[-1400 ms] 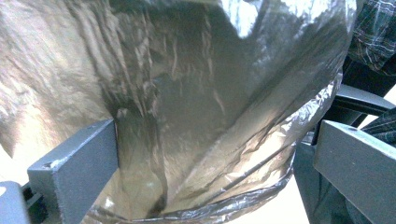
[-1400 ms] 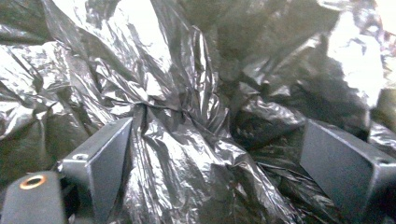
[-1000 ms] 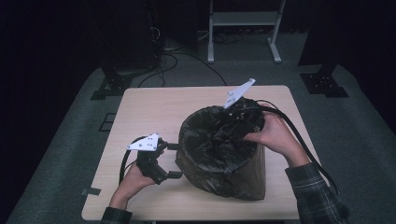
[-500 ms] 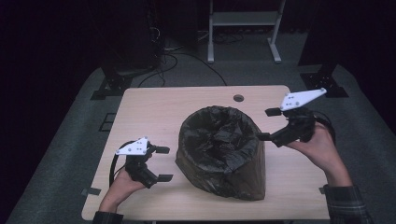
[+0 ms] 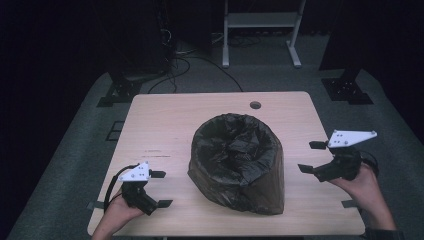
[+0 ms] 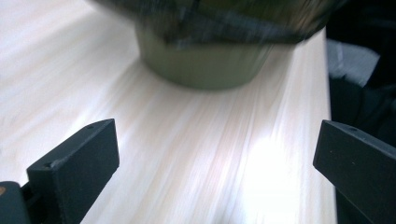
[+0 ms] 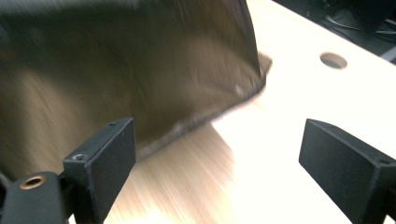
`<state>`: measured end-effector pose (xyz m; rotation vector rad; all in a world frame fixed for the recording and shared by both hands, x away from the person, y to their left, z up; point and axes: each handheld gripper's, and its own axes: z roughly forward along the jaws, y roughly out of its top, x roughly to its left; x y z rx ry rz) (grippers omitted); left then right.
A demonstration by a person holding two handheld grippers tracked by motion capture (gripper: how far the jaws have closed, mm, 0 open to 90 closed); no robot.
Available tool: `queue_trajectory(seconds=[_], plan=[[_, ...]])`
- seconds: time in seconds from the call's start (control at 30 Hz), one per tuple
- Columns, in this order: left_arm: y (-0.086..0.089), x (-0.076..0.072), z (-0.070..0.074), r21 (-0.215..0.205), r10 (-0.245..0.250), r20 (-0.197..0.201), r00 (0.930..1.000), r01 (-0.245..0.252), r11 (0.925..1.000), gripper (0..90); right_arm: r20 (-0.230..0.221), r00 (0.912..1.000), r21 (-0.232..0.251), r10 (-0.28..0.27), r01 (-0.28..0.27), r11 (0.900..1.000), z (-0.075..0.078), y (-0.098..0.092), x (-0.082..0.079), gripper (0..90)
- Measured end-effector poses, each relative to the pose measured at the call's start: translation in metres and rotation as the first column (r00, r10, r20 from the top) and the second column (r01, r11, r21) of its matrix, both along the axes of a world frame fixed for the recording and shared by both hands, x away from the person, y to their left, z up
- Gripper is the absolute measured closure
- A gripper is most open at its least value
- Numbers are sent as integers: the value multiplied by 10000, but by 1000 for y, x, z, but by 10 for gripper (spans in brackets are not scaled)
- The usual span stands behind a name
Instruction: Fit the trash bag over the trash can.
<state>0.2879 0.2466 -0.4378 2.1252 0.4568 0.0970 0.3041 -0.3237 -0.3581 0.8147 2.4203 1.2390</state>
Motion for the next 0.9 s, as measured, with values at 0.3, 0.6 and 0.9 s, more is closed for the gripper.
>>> queue_trajectory(seconds=[0.3, 0.6, 0.9], plan=[[8, -3, -27, 1351, 687, -244, 9973, -648, 9887, 0, -277, 9989, -240, -390, 384, 9990, -70, -13, -10, 99], [13, -6, -42, 1875, 956, -155, 9953, -910, 9780, 0, -738, 9968, -451, -293, 260, 9986, -117, -19, -18, 99], [14, -8, -43, 1804, 996, -55, 9950, -970, 9788, 0, -812, 9961, -741, -356, 296, 9968, -128, -18, -18, 99]])
